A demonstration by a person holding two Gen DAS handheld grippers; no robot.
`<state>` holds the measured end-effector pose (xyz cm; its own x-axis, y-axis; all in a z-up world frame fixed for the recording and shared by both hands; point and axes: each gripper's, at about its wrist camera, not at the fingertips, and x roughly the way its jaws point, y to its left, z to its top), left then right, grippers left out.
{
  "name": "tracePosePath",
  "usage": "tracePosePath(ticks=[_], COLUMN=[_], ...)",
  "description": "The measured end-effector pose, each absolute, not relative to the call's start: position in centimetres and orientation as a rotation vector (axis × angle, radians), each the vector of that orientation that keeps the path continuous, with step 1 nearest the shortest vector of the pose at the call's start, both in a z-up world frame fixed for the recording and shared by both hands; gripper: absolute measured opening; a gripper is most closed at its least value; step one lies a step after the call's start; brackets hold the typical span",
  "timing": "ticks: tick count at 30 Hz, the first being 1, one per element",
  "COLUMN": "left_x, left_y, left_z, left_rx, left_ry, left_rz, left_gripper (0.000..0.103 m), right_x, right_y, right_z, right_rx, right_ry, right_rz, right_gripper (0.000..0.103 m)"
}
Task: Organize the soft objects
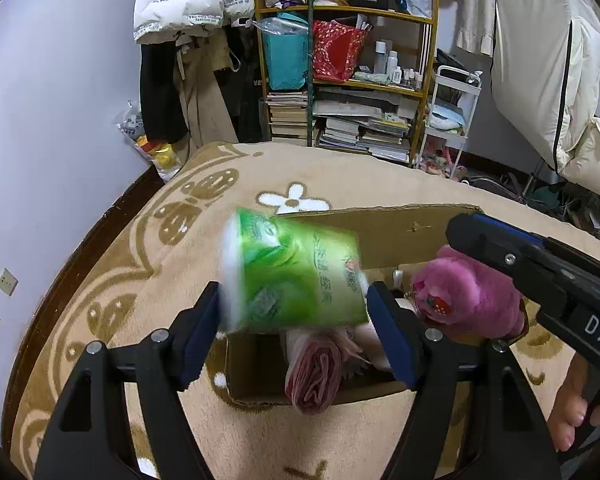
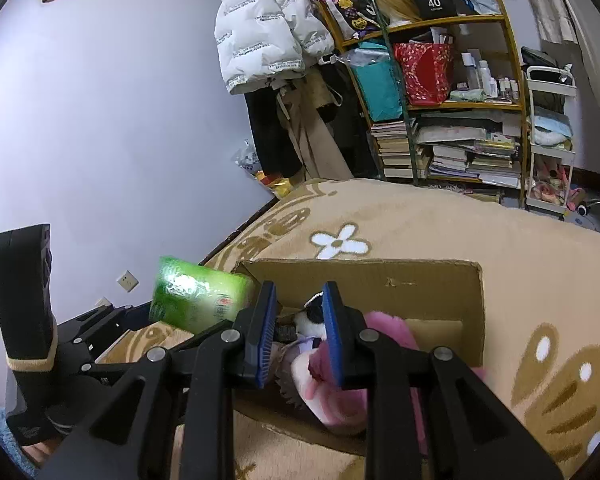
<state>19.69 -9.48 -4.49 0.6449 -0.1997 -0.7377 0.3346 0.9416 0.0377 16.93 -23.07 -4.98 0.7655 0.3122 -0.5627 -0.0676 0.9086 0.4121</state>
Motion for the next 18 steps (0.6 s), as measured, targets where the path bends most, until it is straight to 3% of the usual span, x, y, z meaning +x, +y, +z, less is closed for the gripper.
tracePosePath(ticks=[2, 6, 9, 14, 18], left_x=[19.4, 18.5, 17.7, 15.7, 14.1], left_y=[-9.4, -9.0, -8.3, -7.1, -5.8], left_z=[-4.3, -3.7, -3.3, -1.6, -0.2], left_rx=[0.183, 0.188, 0.188, 0.171, 0.157], left_ry=[0.806, 0.796, 0.795, 0.753, 0.725], left_rz=[-0.302, -0.29, -0.265, -0.227, -0.205], left_gripper=[0.085, 0.086, 0.089, 0.094, 0.098], right_x=[16.6, 15.8, 15.0, 13.6, 12.0], right_y=[-23.1, -23.1, -23.2, -23.0, -22.7], right_z=[-4.8, -4.0, -3.2, -1.9, -0.6], right_rx=[0.384, 0.383, 0.383, 0.362, 0.353], right_ry=[0.673, 0.672, 0.665, 0.664, 0.651], right_rz=[0.207, 0.197, 0.188, 0.171, 0.161], right_gripper=[0.025, 0.026, 0.038, 0.048, 0.067])
